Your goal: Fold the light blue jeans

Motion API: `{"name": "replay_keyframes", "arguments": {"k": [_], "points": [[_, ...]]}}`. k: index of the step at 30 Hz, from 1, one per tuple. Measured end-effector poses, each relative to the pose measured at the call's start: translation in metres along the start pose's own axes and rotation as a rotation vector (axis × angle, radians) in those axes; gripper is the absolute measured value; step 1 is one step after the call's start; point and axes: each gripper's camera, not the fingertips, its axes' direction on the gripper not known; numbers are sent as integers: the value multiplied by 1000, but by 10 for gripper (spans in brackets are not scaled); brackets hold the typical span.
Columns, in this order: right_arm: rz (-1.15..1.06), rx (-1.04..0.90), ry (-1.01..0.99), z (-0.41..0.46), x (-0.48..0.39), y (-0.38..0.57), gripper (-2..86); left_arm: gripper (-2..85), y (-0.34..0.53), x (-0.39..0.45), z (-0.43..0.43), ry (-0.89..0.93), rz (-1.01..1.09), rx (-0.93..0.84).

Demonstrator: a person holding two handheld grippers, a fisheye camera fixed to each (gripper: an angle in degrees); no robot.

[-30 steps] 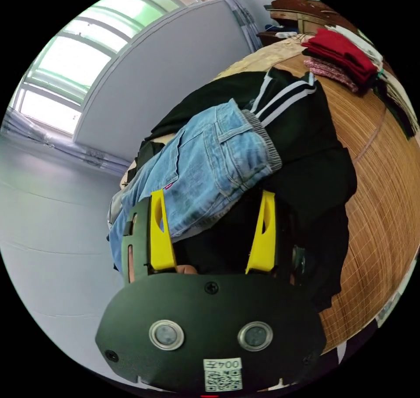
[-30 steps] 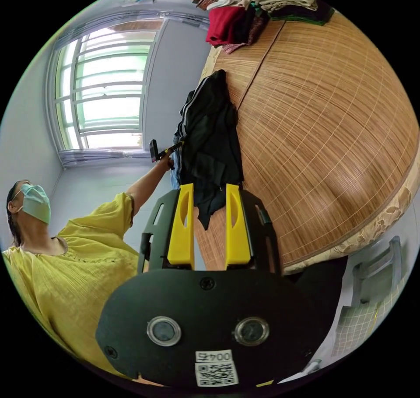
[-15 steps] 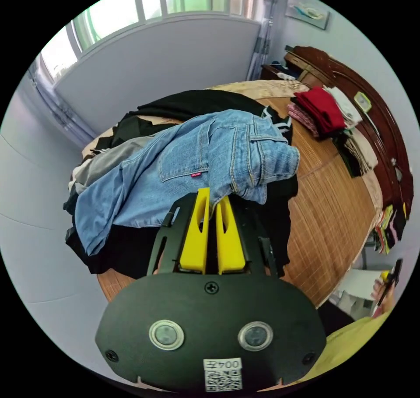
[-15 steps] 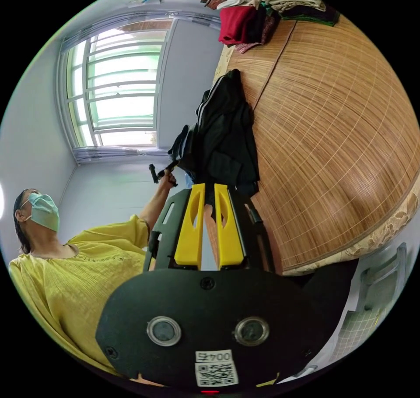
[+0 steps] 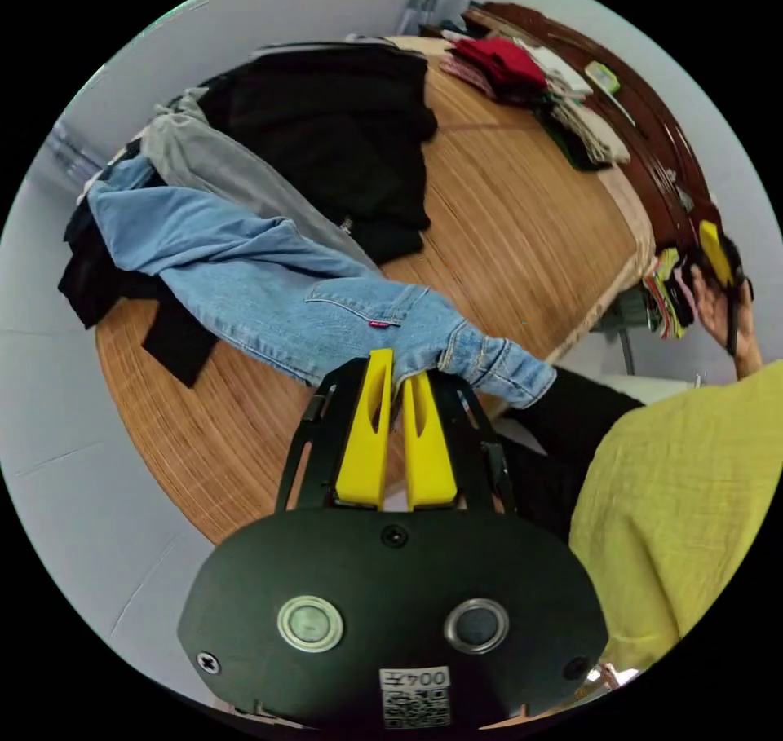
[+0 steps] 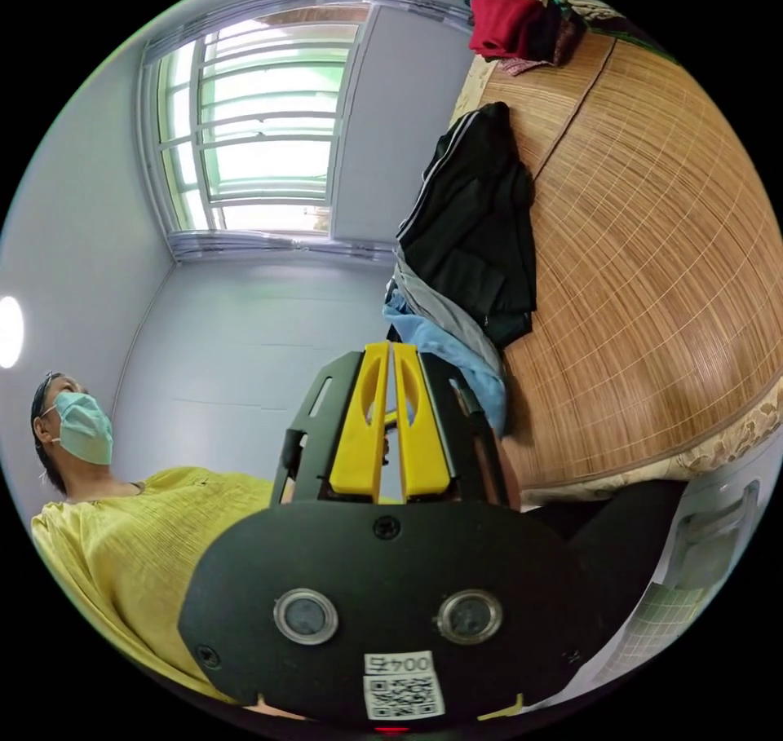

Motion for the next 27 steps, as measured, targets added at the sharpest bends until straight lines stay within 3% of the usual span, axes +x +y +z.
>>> {"name": "replay_keyframes", "arguments": {"k": [5, 10, 16, 20, 27], "points": [[-2, -6, 4, -14, -4, 8, -2, 1, -1, 53, 29, 246, 96, -29], [-3, -2, 61, -31, -7, 6, 22, 2, -40, 73, 30, 345, 75, 42], [60, -93, 220, -52, 10, -7, 151, 5, -84, 80, -3, 381, 71, 194], [193, -115, 139, -63, 46, -10, 212, 8, -97, 63, -19, 484, 55, 285], [360, -106, -62, -39, 96, -38, 224, 9, -94, 66, 1, 369, 108, 218]]}}
